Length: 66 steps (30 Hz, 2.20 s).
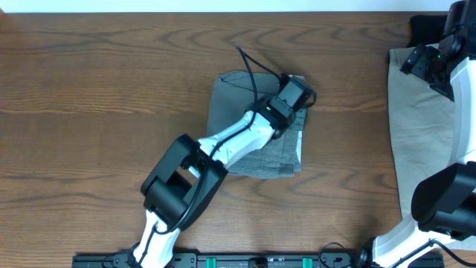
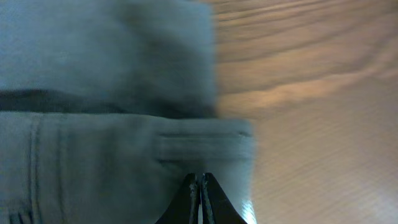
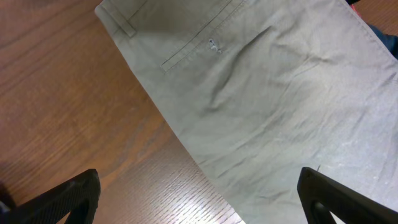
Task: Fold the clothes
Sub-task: 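Grasp the folded trousers' left edge with the left gripper, then carry the folded trousers to the table's back-left corner, left gripper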
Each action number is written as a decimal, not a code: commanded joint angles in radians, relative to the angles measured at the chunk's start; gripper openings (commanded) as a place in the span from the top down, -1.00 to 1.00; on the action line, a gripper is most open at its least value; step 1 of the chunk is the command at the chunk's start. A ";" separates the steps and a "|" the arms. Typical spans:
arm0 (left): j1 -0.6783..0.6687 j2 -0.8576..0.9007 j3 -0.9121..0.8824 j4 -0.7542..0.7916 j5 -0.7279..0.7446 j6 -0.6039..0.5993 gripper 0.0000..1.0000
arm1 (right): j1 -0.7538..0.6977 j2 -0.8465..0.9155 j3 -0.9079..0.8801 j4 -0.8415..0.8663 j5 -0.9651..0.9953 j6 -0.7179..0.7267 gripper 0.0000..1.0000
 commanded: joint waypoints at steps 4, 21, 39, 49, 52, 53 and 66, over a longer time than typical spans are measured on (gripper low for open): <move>0.092 0.061 0.005 0.014 -0.025 0.006 0.88 | -0.005 -0.017 0.006 -0.001 0.014 0.011 -0.98; 0.243 -0.230 0.005 -0.110 0.075 0.006 -0.96 | -0.005 -0.017 0.006 -0.001 0.014 0.012 -0.99; 0.602 -0.390 -0.165 -0.681 0.240 0.162 -0.96 | -0.005 -0.017 0.006 -0.001 0.014 0.012 -0.99; 0.633 -0.389 -0.412 -0.459 0.502 0.201 -0.95 | -0.005 -0.017 0.006 -0.001 0.014 0.012 -0.98; 0.628 -0.386 -0.468 -0.402 0.507 0.196 -0.78 | -0.004 -0.017 0.006 -0.001 0.014 0.012 -0.98; 0.628 -0.386 -0.490 -0.375 0.507 0.185 -0.75 | -0.004 -0.017 0.006 -0.001 0.014 0.012 -0.99; 0.628 -0.386 -0.559 -0.181 0.498 0.056 0.87 | -0.005 -0.017 0.006 -0.001 0.014 0.012 -0.99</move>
